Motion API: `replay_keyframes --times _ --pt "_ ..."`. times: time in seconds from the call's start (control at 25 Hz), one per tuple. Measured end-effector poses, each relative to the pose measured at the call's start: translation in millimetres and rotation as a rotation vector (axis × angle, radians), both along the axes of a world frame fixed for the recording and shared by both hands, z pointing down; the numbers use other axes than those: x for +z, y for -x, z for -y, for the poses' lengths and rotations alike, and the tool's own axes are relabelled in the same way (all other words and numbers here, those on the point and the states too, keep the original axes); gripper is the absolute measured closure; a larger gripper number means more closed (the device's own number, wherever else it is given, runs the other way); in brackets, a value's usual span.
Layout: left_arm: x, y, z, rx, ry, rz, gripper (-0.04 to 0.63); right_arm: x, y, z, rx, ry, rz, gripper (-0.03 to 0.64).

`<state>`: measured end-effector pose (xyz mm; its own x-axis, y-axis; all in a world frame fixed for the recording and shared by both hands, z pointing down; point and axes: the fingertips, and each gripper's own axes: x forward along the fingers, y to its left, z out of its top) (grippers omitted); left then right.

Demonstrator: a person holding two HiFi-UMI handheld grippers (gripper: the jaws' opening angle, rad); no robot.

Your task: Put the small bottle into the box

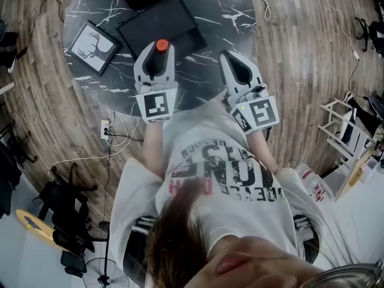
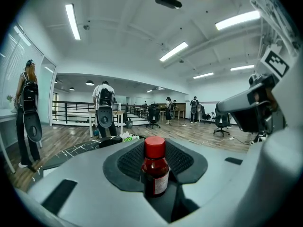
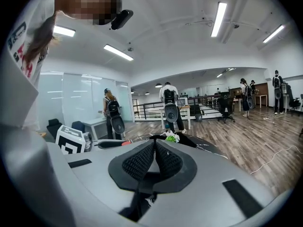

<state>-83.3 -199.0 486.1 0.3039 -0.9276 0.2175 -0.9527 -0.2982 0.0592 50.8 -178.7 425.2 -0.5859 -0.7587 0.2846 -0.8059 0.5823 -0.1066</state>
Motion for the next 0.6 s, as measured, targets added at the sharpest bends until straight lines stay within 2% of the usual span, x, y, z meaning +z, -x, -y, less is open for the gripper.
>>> replay_keyframes --times 0.6 --pt "50 -15 -5 0.050 0.090 -0.004 0.465 8 -4 -5 0.031 0.019 -0.018 0.607"
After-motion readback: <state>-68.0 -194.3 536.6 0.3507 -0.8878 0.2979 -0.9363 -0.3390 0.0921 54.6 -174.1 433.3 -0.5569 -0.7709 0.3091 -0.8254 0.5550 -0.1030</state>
